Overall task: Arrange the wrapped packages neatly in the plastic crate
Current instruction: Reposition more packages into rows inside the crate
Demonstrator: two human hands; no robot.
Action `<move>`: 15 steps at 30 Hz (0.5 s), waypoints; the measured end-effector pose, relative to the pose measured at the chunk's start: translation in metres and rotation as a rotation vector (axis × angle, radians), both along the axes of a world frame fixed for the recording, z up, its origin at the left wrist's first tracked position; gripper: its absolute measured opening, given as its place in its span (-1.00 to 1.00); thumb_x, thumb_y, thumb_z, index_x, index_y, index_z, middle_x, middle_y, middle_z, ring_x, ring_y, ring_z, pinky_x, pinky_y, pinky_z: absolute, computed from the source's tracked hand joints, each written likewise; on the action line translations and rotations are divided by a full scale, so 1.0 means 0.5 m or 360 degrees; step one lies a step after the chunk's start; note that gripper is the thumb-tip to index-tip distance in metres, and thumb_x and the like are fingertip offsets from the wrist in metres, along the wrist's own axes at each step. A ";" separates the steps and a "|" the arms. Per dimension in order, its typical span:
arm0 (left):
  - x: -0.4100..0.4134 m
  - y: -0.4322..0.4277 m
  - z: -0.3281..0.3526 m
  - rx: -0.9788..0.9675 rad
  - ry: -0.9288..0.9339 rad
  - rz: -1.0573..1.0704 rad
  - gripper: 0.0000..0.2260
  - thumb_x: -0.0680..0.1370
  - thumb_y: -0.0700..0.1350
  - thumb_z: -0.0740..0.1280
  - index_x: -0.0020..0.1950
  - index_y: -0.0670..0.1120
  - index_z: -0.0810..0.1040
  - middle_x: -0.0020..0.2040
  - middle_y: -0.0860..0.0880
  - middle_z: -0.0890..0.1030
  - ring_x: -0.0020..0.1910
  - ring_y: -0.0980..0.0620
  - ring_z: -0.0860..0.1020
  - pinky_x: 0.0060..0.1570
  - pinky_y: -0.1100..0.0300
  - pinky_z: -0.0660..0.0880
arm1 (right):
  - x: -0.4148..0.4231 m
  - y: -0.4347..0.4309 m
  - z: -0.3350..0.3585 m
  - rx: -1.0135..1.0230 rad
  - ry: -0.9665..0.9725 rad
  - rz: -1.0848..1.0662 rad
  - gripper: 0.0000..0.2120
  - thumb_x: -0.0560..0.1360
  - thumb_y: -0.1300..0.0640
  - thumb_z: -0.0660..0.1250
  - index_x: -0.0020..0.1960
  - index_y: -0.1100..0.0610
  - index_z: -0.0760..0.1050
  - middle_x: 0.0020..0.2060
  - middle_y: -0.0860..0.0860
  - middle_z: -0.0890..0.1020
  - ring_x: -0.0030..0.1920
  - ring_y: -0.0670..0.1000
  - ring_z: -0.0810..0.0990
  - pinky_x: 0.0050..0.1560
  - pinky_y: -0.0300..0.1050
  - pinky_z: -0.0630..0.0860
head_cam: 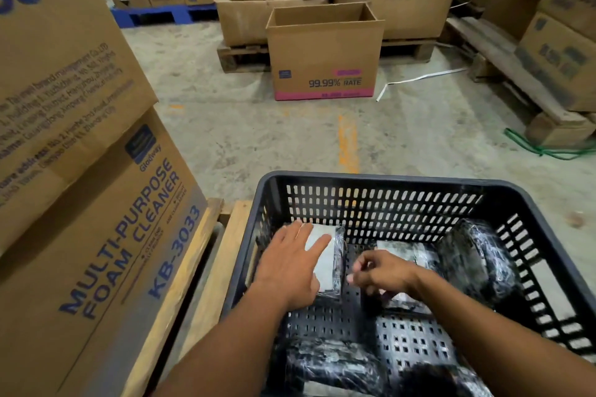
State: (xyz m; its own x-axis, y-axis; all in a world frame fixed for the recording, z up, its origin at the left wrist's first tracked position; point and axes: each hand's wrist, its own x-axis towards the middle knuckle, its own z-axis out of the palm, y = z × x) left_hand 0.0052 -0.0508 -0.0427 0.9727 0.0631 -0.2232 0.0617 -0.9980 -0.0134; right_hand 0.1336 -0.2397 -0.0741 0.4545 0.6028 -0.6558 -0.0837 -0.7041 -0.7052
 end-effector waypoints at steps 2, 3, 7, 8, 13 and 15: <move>0.006 -0.024 -0.031 -0.0189 0.0360 0.0159 -0.28 0.61 -0.01 0.27 0.67 0.14 -0.06 0.70 -0.12 -0.08 0.66 -0.17 -0.09 0.62 -0.12 -0.05 | -0.009 -0.021 0.033 -0.0061 0.0154 0.0293 -0.61 0.40 0.10 0.59 0.13 0.11 0.51 -0.09 0.02 0.63 -0.18 -0.01 0.58 -0.22 -0.17 0.52; 0.008 -0.025 -0.041 -0.0235 0.0506 0.0211 -0.27 0.62 -0.08 0.27 0.67 0.17 -0.07 0.71 -0.08 -0.14 0.66 -0.15 -0.12 0.61 -0.14 0.00 | -0.022 -0.029 0.042 -0.0089 0.0213 0.0431 -0.53 0.34 0.10 0.64 0.17 0.09 0.52 -0.06 0.01 0.64 -0.15 0.00 0.59 -0.17 -0.14 0.53; 0.024 0.000 -0.041 -0.0371 0.0616 0.0292 -0.21 0.58 -0.33 0.23 0.65 0.28 0.04 0.70 0.05 -0.15 0.66 -0.09 -0.15 0.59 -0.21 0.08 | -0.110 -0.044 0.015 -0.0199 0.0253 0.0864 -0.52 0.33 0.13 0.65 0.14 -0.05 0.51 0.08 -0.06 0.58 -0.03 -0.04 0.58 -0.03 -0.13 0.54; 0.026 0.001 -0.039 -0.0396 0.0626 0.0316 -0.19 0.57 -0.37 0.22 0.64 0.29 0.05 0.70 0.06 -0.15 0.66 -0.08 -0.16 0.59 -0.22 0.08 | -0.126 -0.046 0.006 -0.0198 0.0211 0.0877 -0.52 0.33 0.13 0.65 0.13 -0.07 0.49 0.08 -0.06 0.56 -0.01 -0.04 0.56 -0.02 -0.11 0.54; 0.025 -0.006 -0.042 -0.0486 0.0726 0.0407 -0.09 0.49 -0.44 0.20 0.64 0.30 0.03 0.69 0.09 -0.22 0.66 -0.06 -0.21 0.59 -0.24 -0.01 | -0.095 -0.045 0.021 0.0036 0.0225 0.0561 -0.63 0.45 0.26 0.52 0.14 -0.03 0.50 0.09 0.00 0.53 0.00 0.01 0.55 0.09 -0.02 0.56; 0.035 -0.003 -0.042 -0.0647 0.0684 0.0519 -0.19 0.52 -0.40 0.21 0.63 0.24 0.14 0.70 0.08 -0.15 0.66 -0.07 -0.17 0.61 -0.21 -0.08 | -0.078 -0.040 0.022 0.0187 0.0105 0.0308 -0.66 0.54 0.31 0.38 0.23 0.00 0.49 0.04 0.03 0.52 -0.10 -0.05 0.50 -0.09 -0.15 0.53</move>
State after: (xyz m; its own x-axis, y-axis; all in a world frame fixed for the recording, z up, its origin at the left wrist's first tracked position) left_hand 0.0226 -0.0522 -0.0637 0.7378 0.1678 -0.6539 0.4335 -0.8602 0.2685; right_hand 0.0948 -0.2600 -0.0630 0.2816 0.7484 -0.6004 -0.0034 -0.6250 -0.7806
